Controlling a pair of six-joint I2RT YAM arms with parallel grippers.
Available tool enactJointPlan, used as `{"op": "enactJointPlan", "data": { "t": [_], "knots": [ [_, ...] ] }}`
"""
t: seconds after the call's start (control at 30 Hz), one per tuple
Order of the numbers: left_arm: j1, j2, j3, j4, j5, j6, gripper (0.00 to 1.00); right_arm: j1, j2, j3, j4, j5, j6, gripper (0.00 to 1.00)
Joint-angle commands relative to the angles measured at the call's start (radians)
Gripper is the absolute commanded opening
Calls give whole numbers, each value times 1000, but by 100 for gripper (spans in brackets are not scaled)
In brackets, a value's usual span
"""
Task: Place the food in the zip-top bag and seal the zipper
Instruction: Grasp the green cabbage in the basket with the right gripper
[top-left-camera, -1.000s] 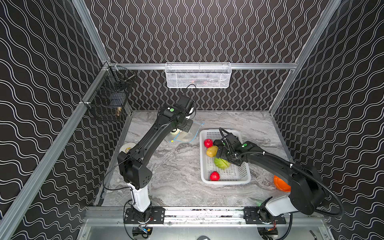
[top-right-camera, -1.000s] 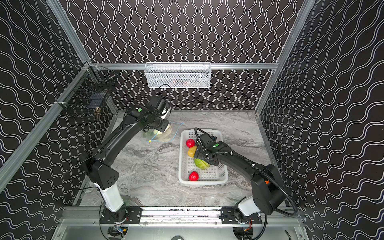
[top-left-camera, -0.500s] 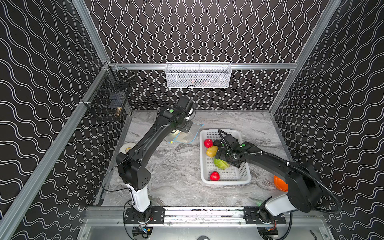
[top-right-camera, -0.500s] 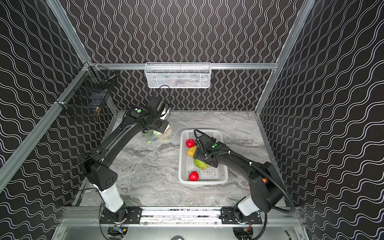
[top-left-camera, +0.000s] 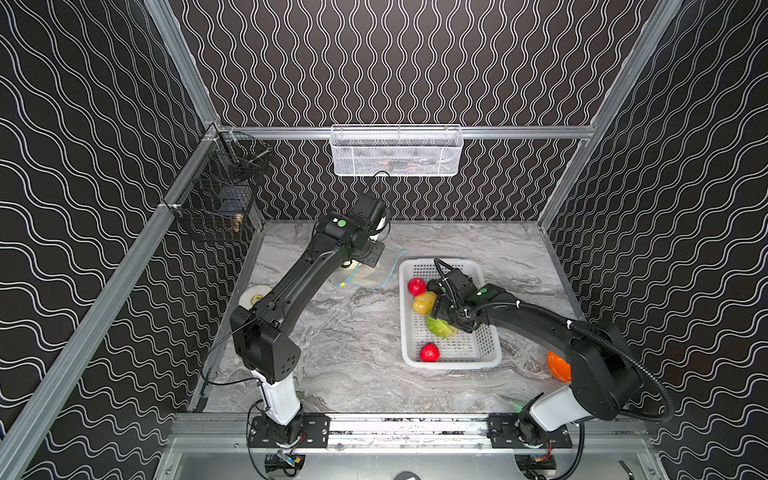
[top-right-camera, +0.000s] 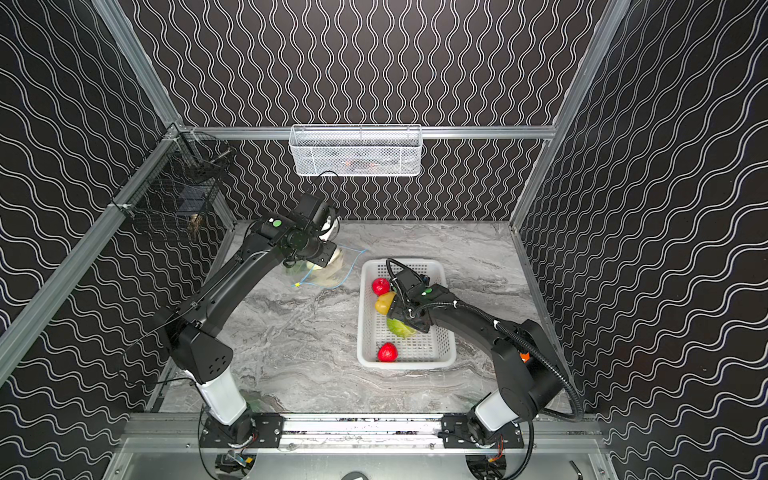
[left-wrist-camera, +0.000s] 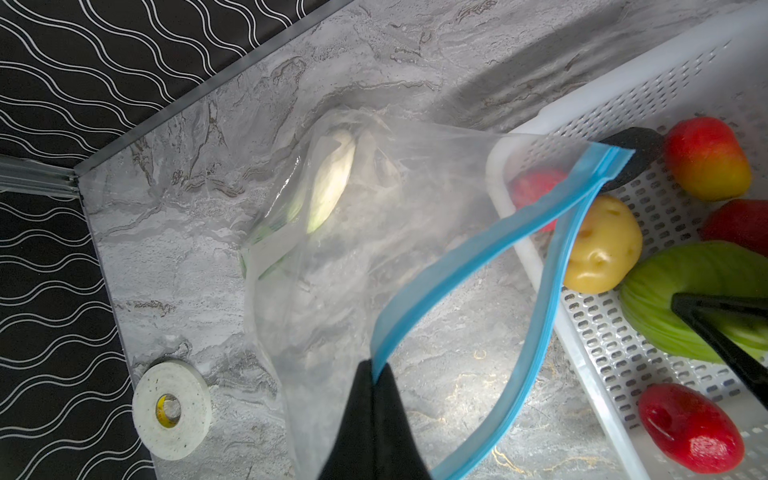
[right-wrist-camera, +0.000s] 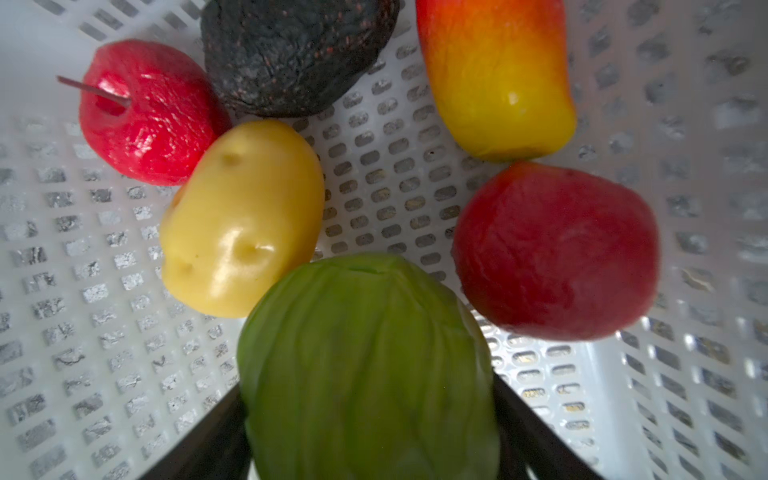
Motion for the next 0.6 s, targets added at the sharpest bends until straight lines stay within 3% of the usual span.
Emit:
{"op": "enactJointPlan", "data": {
  "t": [0.0, 0.57],
  "knots": [
    [1, -13, -5, 15, -6, 10, 0, -1, -1, -4, -5, 7, 10, 73],
    [0, 6, 16, 5, -20, 11, 0, 0, -10, -1, 9, 17, -27, 7]
  ]
}}
